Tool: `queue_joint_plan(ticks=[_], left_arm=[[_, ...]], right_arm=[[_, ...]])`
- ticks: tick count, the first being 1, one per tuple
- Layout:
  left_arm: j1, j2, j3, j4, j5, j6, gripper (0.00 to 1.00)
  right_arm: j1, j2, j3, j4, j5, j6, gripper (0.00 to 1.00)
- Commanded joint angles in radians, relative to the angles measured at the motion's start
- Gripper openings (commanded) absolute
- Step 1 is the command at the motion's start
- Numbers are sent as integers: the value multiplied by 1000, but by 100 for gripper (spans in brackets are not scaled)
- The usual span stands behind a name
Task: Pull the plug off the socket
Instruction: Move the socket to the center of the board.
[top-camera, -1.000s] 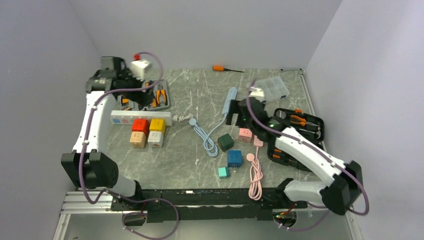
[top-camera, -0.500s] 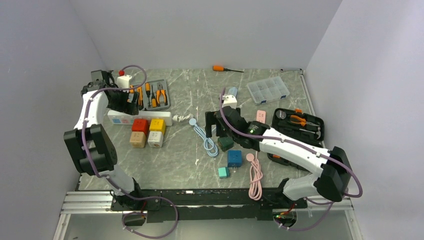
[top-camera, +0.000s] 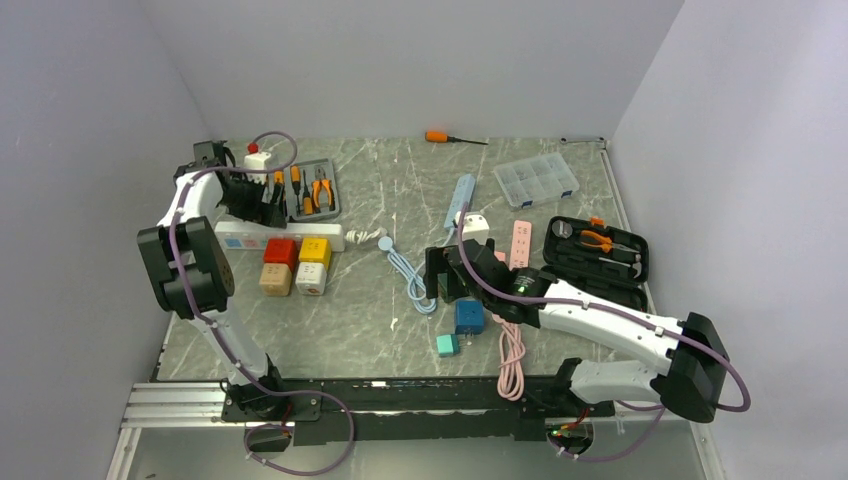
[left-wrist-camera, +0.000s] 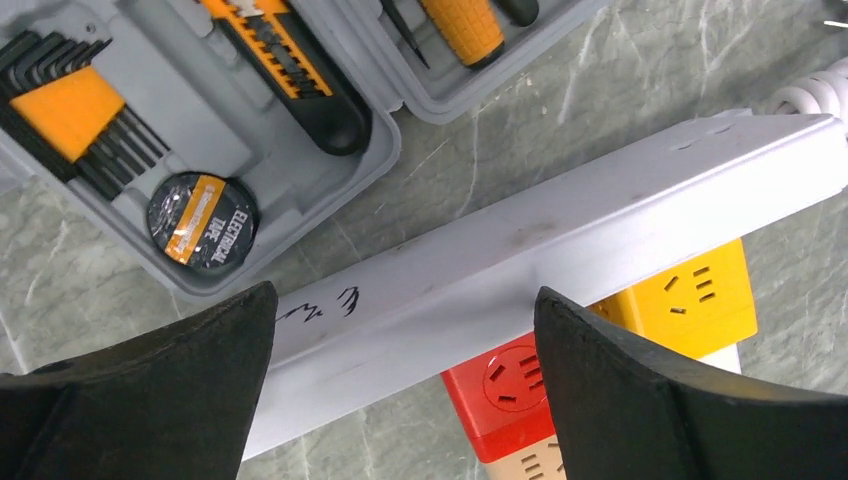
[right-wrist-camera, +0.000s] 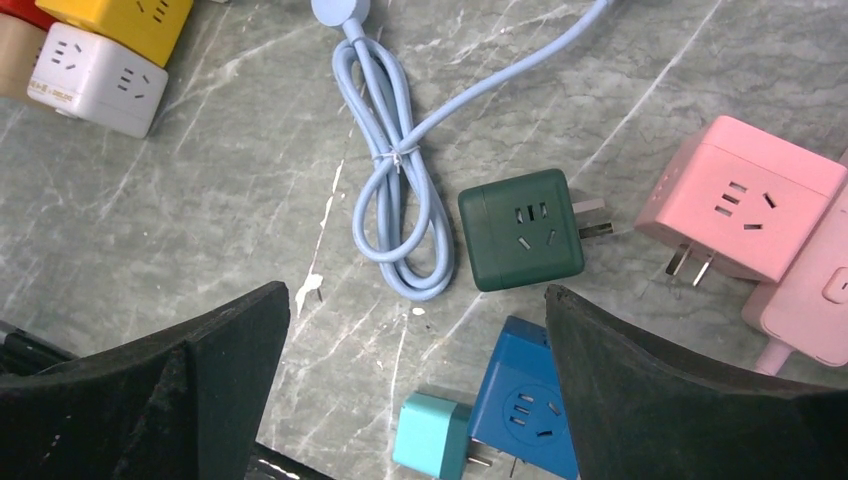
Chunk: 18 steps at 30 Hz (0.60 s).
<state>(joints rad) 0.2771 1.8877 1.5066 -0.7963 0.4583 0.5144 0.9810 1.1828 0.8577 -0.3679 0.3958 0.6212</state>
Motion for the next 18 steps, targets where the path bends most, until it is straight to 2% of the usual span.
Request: queue_joint_plan(ticks=[1, 6, 13, 18], left_arm=[[-2, -25, -51, -40, 26, 105, 99], [-1, -39, -66, -135, 64, 142, 99], [-1, -135, -215, -218, 132, 198, 99], [-2, -197, -296, -297, 237, 224, 99]], right_arm=[[7, -30, -9, 49, 25, 17, 100], [8, -39, -15, 49, 40, 14, 100], [7, -44, -26, 49, 50, 7, 100], [7, -45, -40, 56, 54, 6, 100]])
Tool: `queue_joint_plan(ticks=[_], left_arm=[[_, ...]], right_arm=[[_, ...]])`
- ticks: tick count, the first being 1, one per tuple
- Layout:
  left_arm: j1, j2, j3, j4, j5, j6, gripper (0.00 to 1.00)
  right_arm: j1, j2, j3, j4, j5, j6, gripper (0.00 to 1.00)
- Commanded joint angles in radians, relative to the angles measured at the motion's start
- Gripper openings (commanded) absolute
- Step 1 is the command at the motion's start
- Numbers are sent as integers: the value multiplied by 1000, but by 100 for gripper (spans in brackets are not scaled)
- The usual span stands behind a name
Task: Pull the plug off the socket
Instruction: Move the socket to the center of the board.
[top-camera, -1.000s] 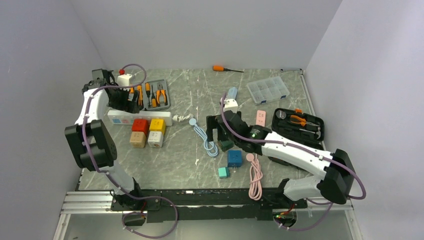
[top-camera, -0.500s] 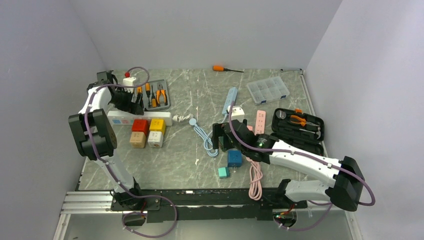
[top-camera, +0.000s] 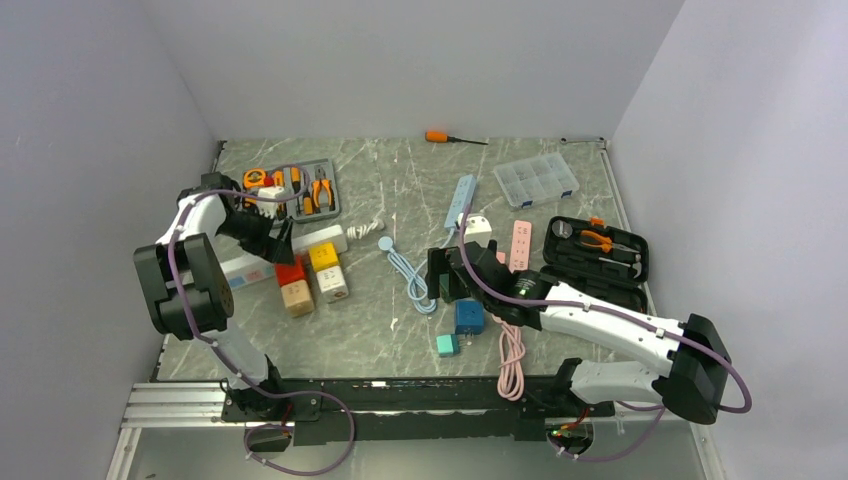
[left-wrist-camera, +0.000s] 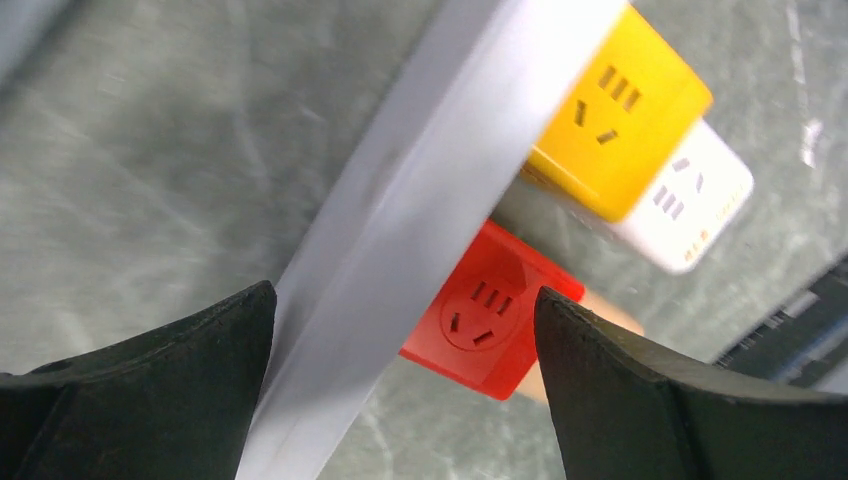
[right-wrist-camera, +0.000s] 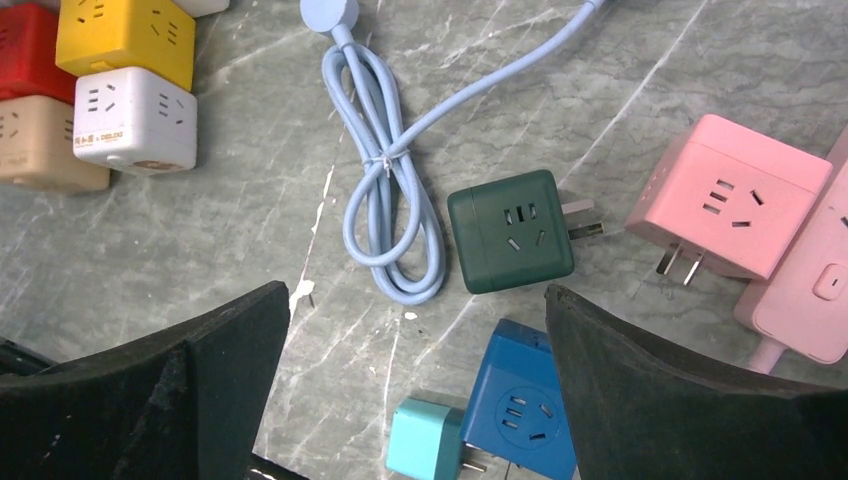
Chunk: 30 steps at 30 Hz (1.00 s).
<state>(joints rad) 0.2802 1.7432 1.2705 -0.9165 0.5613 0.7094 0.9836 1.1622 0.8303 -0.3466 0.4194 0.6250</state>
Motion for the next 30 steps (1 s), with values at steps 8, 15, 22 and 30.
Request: queue_joint_plan(ticks=[8, 15, 22, 30], left_arm=[[-37, -136, -82, -306, 293, 67, 99], [-6, -273, -40, -405, 265, 123, 99], [78, -515, -210, -302, 50, 207, 99], [80, -679, -413, -168, -47, 243, 99]], right_arm=[[4, 23, 3, 40, 15, -22, 100], [5, 145, 140, 90, -69, -134, 100], [7, 277, 311, 129, -161, -244, 100], [-194, 153, 128, 414, -424, -24, 100]])
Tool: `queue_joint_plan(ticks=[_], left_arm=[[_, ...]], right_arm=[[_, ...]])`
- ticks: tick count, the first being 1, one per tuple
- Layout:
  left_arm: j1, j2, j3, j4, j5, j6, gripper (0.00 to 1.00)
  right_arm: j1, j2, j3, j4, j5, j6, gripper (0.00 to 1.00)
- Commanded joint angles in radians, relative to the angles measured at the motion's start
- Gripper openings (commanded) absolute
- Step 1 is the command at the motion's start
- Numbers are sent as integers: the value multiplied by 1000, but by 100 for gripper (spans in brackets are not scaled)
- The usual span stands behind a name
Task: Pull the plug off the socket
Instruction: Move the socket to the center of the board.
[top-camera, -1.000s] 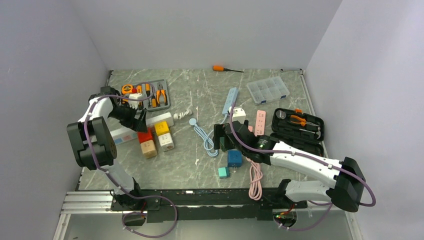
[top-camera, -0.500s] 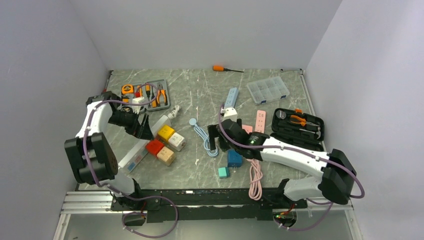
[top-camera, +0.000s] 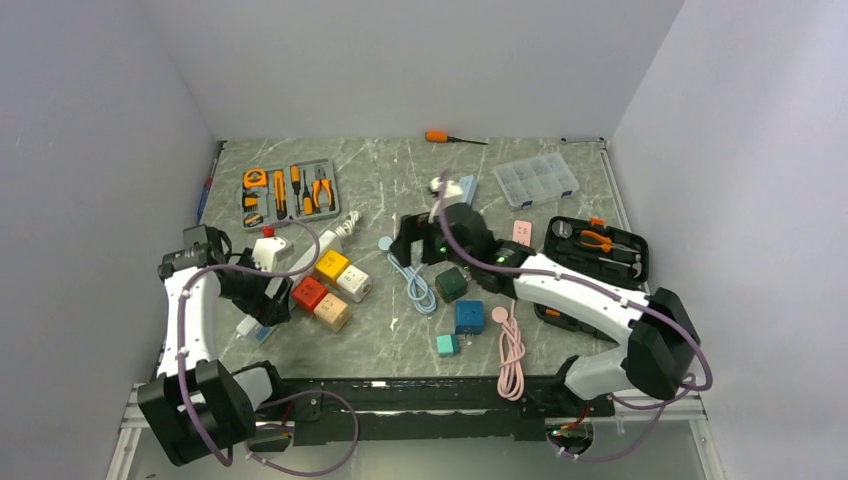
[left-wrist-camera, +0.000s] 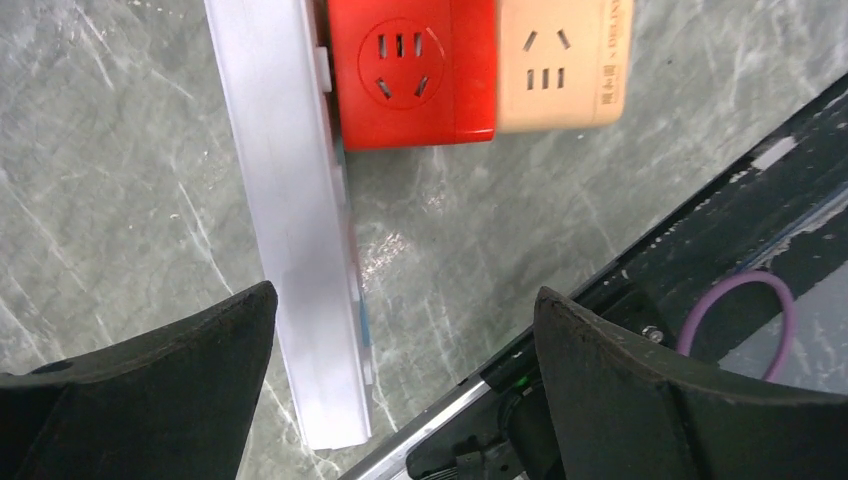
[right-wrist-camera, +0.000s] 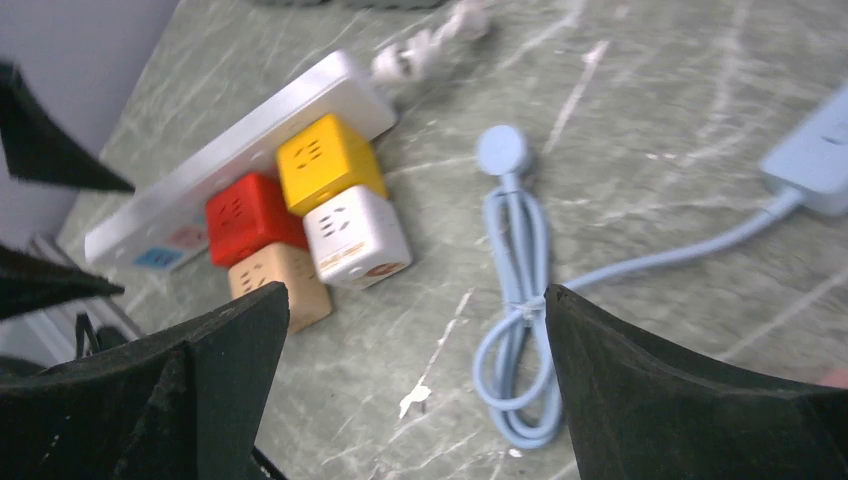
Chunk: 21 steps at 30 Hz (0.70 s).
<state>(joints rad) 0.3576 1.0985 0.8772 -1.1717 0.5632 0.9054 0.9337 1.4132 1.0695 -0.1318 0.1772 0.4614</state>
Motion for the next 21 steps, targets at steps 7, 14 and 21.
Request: queue_joint_plan(ticks=[7, 14, 21], left_arm=[[28, -41, 60, 65, -4, 12, 99], [39, -118, 229, 10, 0, -82, 91], [41, -209, 127, 94, -106, -98, 8]], right_arm=[[-293, -101, -186, 277, -410, 246, 100], [-366, -25, -74, 234, -585, 268, 100], [-208, 212, 397, -247, -303, 37, 1]])
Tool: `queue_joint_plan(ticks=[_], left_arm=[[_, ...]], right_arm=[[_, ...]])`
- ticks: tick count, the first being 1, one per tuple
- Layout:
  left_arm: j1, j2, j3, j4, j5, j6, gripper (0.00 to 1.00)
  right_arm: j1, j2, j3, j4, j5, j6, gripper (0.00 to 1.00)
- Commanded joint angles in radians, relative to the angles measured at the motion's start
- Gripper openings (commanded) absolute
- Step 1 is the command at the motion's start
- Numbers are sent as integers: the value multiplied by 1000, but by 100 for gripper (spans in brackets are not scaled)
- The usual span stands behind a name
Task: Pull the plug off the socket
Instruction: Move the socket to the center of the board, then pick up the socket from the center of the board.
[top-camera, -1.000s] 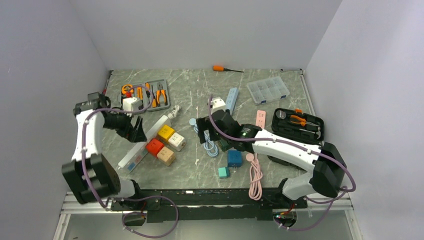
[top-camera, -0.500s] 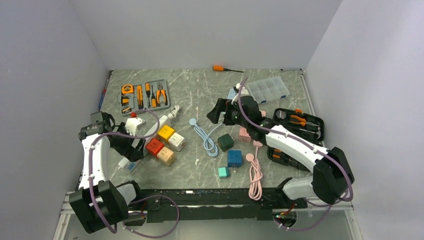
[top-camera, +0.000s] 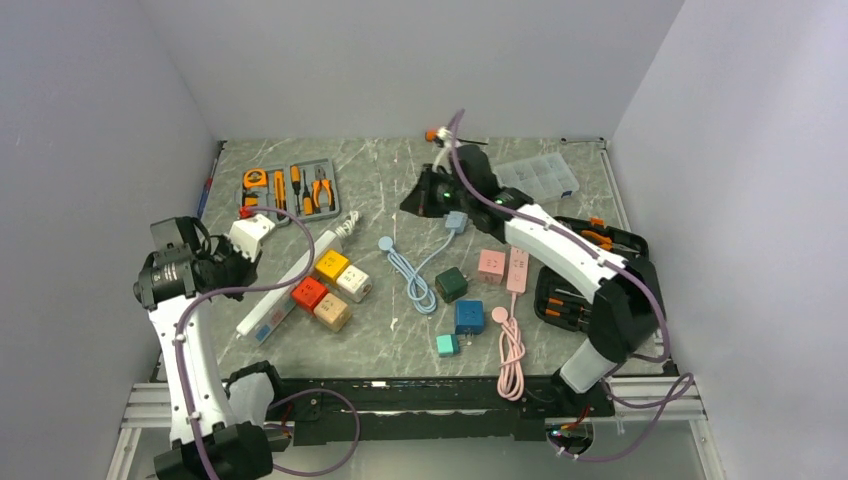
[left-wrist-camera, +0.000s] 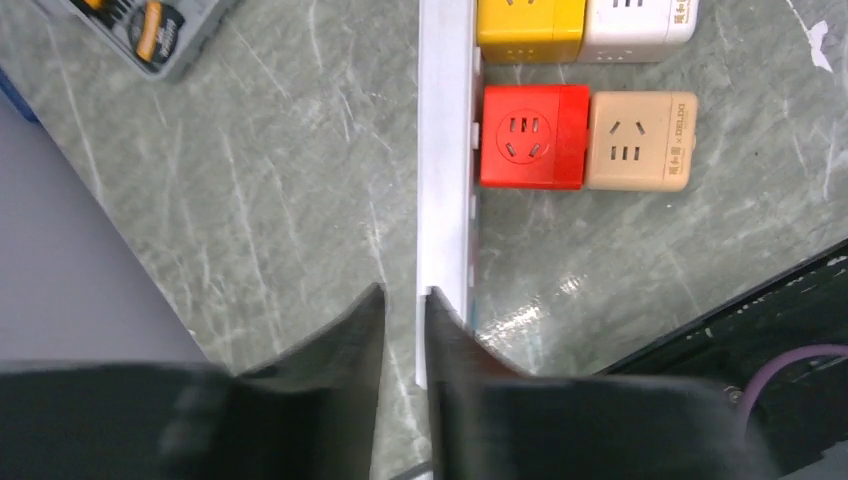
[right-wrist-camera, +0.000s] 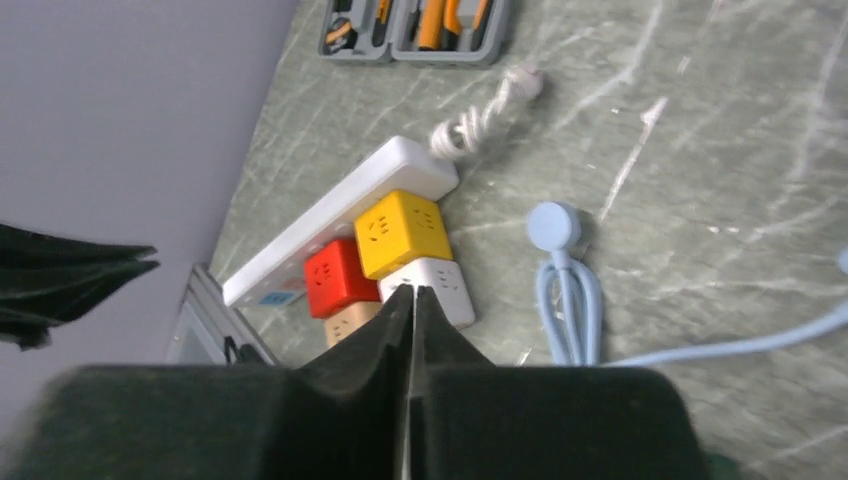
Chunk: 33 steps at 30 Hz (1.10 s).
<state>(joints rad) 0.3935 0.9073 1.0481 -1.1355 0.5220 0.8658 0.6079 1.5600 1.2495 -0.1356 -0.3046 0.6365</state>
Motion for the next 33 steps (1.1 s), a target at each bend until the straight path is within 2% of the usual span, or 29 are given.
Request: queue_joint_plan(ticks=[1, 4, 7, 8, 9, 10, 11, 13, 14, 18, 22, 33], left_arm=[[5, -13, -44, 61, -77, -62, 0], [9, 4, -39, 40, -64, -59, 0], [11, 18, -66, 29, -40, -53, 2], [11, 19, -85, 42, -47, -56, 11], [11, 16, -109, 54, -53, -53, 29], [12, 9, -137, 66, -59, -46, 59], [12, 3, -170, 82, -68, -38, 71], [13, -13, -234, 124, -100, -27, 87], [13, -21, -268, 158, -118, -24, 90], [13, -32, -357, 213, -145, -3, 98], [13, -7, -410, 272, -158, -11, 99], [11, 49, -507, 398, -171, -4, 97]], right_arm=[[159, 90, 262, -288, 264, -168, 0], [244, 143, 347, -340, 433, -218, 0], [248, 194, 367, -321, 353, -220, 0], [245, 211, 377, -316, 330, -208, 0], [243, 227, 384, -304, 325, -196, 0], [241, 242, 396, -302, 319, -191, 0], [233, 253, 408, -298, 296, -185, 0], [224, 259, 394, -254, 243, -161, 0], [226, 263, 390, -240, 245, -156, 0], [246, 291, 410, -253, 285, -153, 14], [262, 283, 380, -234, 331, -155, 24], [287, 188, 233, -150, 375, -167, 28]])
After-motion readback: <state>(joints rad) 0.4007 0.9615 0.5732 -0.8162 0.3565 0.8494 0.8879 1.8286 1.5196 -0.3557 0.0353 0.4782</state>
